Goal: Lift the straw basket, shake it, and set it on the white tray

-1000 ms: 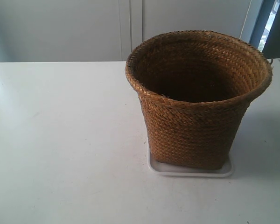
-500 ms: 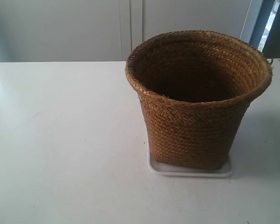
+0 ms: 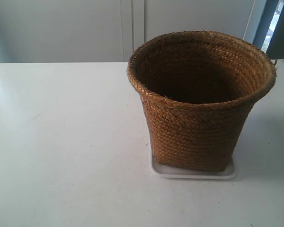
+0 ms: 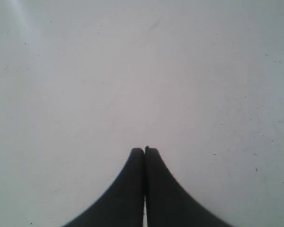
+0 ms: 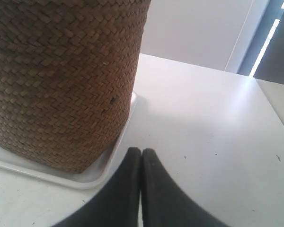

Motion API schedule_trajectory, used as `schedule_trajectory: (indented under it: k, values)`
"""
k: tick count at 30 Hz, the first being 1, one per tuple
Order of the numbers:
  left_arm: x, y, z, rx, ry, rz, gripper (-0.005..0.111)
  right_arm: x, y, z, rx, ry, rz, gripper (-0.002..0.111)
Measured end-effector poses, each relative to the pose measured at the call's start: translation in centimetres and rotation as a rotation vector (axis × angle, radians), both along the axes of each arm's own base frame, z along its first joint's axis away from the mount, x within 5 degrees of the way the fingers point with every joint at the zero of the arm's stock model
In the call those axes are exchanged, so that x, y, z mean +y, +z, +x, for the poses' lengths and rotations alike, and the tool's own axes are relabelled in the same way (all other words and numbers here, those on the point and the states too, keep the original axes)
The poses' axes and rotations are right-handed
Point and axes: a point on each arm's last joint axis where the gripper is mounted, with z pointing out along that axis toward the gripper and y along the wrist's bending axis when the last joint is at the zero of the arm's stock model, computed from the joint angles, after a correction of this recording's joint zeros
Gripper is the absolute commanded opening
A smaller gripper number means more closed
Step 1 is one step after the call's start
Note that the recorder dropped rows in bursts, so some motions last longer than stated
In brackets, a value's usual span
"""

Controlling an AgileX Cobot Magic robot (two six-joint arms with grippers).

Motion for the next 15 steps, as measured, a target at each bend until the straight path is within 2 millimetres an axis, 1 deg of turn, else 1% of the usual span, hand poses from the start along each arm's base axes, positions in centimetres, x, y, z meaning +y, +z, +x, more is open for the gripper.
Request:
schedule_trajectory:
  k: [15]
  values:
    - [0.00, 0.00, 0.00, 0.000, 0.000, 0.000, 0.000, 0.02, -0.49, -0.11, 0.056, 0.003, -0.002, 0.000]
